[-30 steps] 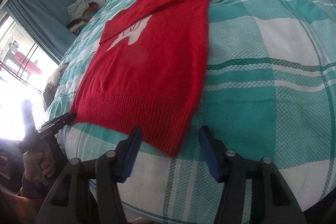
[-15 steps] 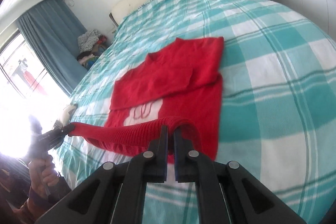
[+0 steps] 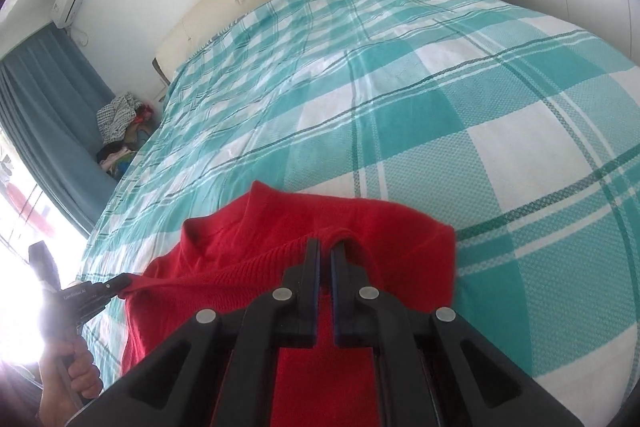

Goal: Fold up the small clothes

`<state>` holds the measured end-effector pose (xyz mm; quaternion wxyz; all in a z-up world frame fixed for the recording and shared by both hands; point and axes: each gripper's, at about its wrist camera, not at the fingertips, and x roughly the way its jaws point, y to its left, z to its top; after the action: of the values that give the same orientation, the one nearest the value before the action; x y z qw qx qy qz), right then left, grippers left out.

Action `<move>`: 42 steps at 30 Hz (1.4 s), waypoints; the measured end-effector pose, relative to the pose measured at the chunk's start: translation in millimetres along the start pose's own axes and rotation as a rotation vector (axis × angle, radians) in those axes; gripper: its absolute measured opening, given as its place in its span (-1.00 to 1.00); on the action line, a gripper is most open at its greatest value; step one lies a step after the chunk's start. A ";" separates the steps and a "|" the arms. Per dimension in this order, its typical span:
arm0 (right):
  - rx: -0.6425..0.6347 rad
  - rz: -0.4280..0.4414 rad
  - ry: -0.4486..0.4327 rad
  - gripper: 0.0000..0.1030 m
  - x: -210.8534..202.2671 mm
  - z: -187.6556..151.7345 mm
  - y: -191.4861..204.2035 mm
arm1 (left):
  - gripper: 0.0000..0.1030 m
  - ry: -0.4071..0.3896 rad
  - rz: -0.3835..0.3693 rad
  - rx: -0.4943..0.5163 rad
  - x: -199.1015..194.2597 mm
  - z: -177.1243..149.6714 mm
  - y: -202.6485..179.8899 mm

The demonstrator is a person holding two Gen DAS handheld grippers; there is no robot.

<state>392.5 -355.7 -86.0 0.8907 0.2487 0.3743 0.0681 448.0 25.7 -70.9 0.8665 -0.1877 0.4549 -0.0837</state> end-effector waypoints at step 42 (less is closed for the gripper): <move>-0.395 -0.090 -0.003 0.28 -177.4 -137.2 53.9 | 0.89 -0.180 0.297 0.323 -192.4 -159.4 -9.8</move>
<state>173.8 -309.7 -29.0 0.9249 0.0522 0.3630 0.1000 207.5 37.8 -3.5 0.9251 0.0160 0.3792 -0.0099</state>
